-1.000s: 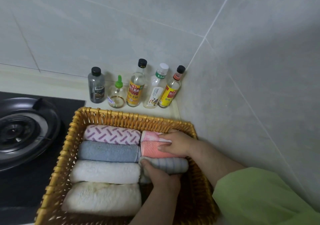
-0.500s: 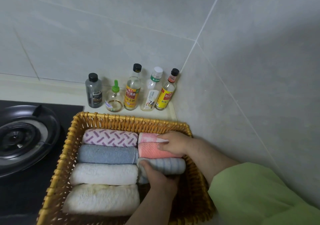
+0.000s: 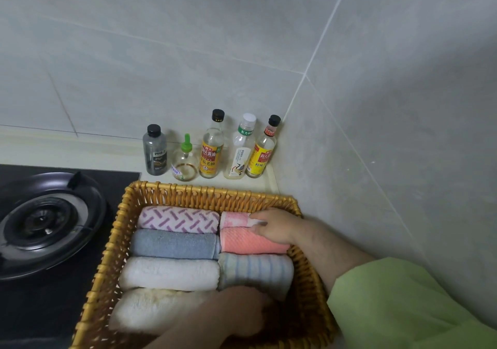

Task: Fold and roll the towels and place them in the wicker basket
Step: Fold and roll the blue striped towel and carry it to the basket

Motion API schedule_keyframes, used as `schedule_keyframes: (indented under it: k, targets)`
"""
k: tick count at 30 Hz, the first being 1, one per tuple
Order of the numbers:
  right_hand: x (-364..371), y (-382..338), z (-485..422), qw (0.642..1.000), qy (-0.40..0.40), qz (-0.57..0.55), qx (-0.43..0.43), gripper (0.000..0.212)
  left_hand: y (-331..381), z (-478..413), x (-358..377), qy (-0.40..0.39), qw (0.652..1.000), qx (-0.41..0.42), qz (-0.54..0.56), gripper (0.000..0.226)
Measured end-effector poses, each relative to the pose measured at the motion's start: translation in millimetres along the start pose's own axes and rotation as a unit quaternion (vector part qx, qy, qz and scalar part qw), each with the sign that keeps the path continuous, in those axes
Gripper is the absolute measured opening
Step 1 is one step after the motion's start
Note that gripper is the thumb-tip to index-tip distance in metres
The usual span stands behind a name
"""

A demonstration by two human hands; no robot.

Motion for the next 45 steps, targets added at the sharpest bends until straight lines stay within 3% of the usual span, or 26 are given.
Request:
schedule_keyframes:
  k: [2,4,8,12,18,23,26,32,35,39,45]
  targets:
    - [0.5,-0.7,-0.8,1.0,-0.004,0.002,-0.004,0.051,-1.0,-3.3,-0.6,-0.084,0.995,-0.023,-0.05,0.043]
    - [0.3,-1.1,-1.4,1.0,-0.004,0.01,-0.008,0.049,3.8,-8.7,-2.5,-0.107,0.989,0.001,-0.098,0.048]
    - [3.9,1.1,-5.4,0.999,-0.011,0.037,-0.015,0.045,4.4,-20.6,-10.1,-0.053,0.983,0.068,-0.159,0.06]
    - [10.5,2.8,-10.1,0.998,-0.018,0.051,-0.013,0.043,0.7,-32.2,4.0,-0.048,0.968,0.054,-0.24,0.081]
    - [12.0,4.9,-13.1,0.999,-0.021,0.043,-0.018,0.043,4.6,-39.9,4.7,-0.03,0.957,0.069,-0.279,0.082]
    - [14.2,7.9,-4.5,0.998,-0.02,0.043,-0.036,0.063,-15.0,-42.2,-0.3,-0.004,0.949,0.128,-0.289,0.089]
    - [18.0,8.6,-0.5,0.995,-0.014,0.082,-0.051,0.079,-22.1,-45.4,7.2,-0.024,0.918,0.152,-0.366,0.088]
    - [21.1,11.2,-6.4,0.993,-0.013,0.103,-0.057,0.089,-20.0,-38.1,-4.0,-0.039,0.843,0.28,-0.458,0.065]
    - [20.8,10.8,-9.3,0.993,-0.011,0.102,-0.055,0.088,-18.7,-31.7,-6.9,-0.042,0.852,0.273,-0.444,0.064]
    - [18.0,10.4,-9.8,0.994,-0.01,0.095,-0.056,0.084,-8.8,-28.3,-12.8,-0.015,0.901,0.259,-0.348,0.074]
    - [20.0,13.3,-17.3,0.994,-0.016,0.096,-0.045,0.088,-13.0,-33.6,-23.5,-0.019,0.914,0.265,-0.306,0.083]
Point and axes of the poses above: each hand's wrist, its own z-axis away from the middle knuckle, its own x-axis out of the palm, y = z × x, the point moved 3 cm from there along -z, towards the middle knuckle, and after that the axes turned 12 degrees about z, right-handed, at the moved point
